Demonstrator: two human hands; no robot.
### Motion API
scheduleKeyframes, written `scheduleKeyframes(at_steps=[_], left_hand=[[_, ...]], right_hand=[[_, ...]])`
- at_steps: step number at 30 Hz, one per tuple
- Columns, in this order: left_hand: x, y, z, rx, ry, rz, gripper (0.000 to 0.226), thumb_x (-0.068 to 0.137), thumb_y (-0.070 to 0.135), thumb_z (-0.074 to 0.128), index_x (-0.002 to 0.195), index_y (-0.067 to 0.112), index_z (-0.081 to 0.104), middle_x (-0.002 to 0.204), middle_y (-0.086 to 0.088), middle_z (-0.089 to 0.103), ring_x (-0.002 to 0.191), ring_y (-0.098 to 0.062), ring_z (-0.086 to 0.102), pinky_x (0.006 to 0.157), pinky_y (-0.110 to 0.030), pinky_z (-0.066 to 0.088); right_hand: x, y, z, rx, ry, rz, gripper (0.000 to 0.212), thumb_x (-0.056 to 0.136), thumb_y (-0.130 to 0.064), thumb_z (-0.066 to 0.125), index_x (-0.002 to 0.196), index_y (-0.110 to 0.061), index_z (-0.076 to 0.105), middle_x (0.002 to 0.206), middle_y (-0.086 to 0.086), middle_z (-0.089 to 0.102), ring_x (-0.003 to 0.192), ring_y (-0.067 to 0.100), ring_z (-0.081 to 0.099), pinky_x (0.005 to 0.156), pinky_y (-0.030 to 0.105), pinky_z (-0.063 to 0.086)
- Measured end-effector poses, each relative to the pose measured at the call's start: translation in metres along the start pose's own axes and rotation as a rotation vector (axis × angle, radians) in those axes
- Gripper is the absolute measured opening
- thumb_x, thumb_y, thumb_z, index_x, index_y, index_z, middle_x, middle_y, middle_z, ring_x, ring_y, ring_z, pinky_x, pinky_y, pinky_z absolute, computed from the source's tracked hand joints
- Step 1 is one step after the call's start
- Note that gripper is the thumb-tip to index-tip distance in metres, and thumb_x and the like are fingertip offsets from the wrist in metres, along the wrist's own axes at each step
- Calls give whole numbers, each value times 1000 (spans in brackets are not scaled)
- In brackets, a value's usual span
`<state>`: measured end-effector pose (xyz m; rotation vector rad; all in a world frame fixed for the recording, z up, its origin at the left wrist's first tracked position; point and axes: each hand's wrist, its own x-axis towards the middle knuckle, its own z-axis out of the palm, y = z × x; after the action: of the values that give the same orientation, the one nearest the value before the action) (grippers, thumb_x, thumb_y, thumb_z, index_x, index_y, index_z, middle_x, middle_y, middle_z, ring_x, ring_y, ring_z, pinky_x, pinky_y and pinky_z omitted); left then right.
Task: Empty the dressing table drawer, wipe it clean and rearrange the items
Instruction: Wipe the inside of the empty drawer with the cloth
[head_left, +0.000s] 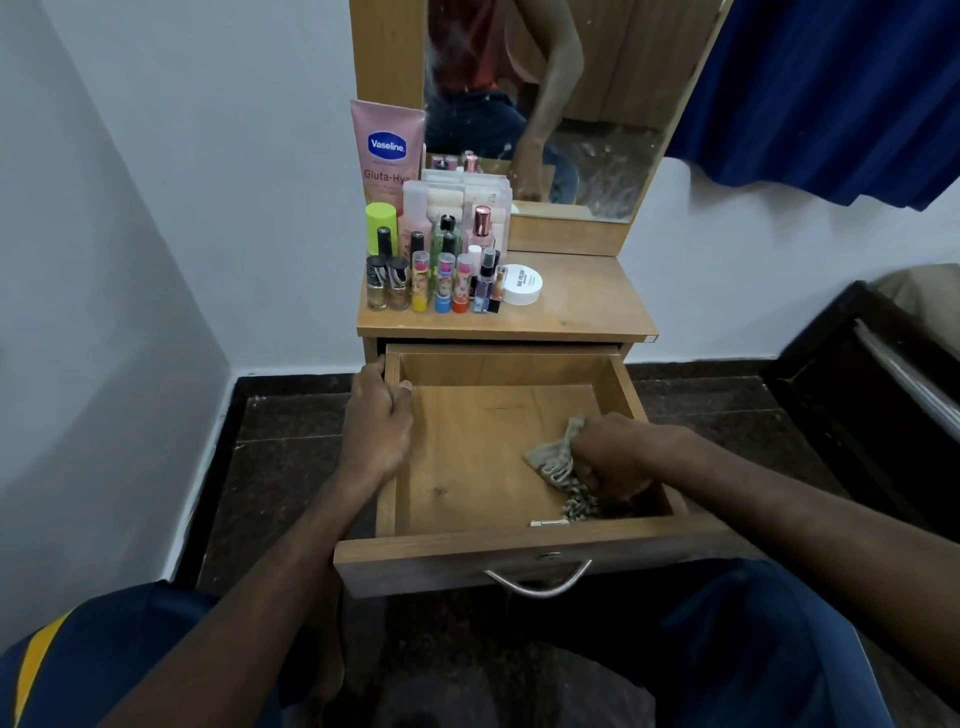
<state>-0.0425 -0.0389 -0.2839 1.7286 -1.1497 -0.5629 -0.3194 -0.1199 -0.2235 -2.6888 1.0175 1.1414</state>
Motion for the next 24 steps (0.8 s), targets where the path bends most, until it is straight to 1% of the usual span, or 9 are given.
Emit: scheduleKeyframes(at_steps=[1,4,6,9,11,15,19,22,24], left_hand=[[1,-1,0,-2,0,0,40,112,26,48,149,13,46,139,-1,51,122,-14,54,100,-31,44],[2,-4,1,-2,10,0,39,111,26,48,148,13,48,138,-4,54,125,-19,56,102,-36,48],[2,-4,2,-7,16,-7,41,111,27,48,149,14,47,140,-3,53,128,-19,55,107,-39,48],[1,-2,1,-11,22,-18,40,111,27,49,149,13,47,143,-4,52,130,-20,54,109,-41,48],[0,0,1,-29,13,-17,40,111,27,48,148,13,47,143,-5,52,130,-21,53,110,-41,47],[-2,0,-1,-49,12,-22,39,113,31,43,148,13,48,140,-5,52,129,-22,53,109,-44,46],[-2,0,-1,-61,4,-19,40,114,31,40,149,14,48,140,-3,52,127,-19,54,104,-38,46],[-2,-1,-2,-46,6,-10,41,114,28,41,151,12,47,139,-2,52,125,-16,52,103,-33,43],[-1,-2,0,-25,15,3,40,114,27,42,148,9,48,133,-1,52,120,-16,52,99,-31,41]], right_hand=[[1,-1,-3,-8,-6,-30,14,83,-23,84,90,-27,73,109,-4,62,112,21,58,92,33,51],[4,0,-13,48,-31,-127,32,80,-21,87,67,-35,60,84,-22,52,102,12,55,91,32,52],[5,-1,-9,183,-5,-184,34,83,-15,82,67,-35,60,80,-22,56,90,4,57,86,27,52],[4,-28,-5,342,135,-281,18,90,-20,76,84,-32,63,78,-19,60,72,-8,56,68,8,41],[12,-50,-8,428,197,-367,14,91,-20,76,97,-29,67,85,-16,65,73,-4,59,65,7,39],[46,-96,-25,477,278,-488,15,92,-21,75,102,-31,68,93,-12,63,82,6,58,73,27,45],[62,-118,-40,459,296,-573,15,92,-14,76,106,-14,71,98,-3,61,84,11,56,71,24,40],[66,-111,-37,431,401,-571,22,94,-23,75,111,-12,67,117,5,56,103,17,51,85,30,42],[71,-109,-31,389,490,-485,40,93,-33,75,121,-10,60,131,11,50,116,23,46,97,39,44]])
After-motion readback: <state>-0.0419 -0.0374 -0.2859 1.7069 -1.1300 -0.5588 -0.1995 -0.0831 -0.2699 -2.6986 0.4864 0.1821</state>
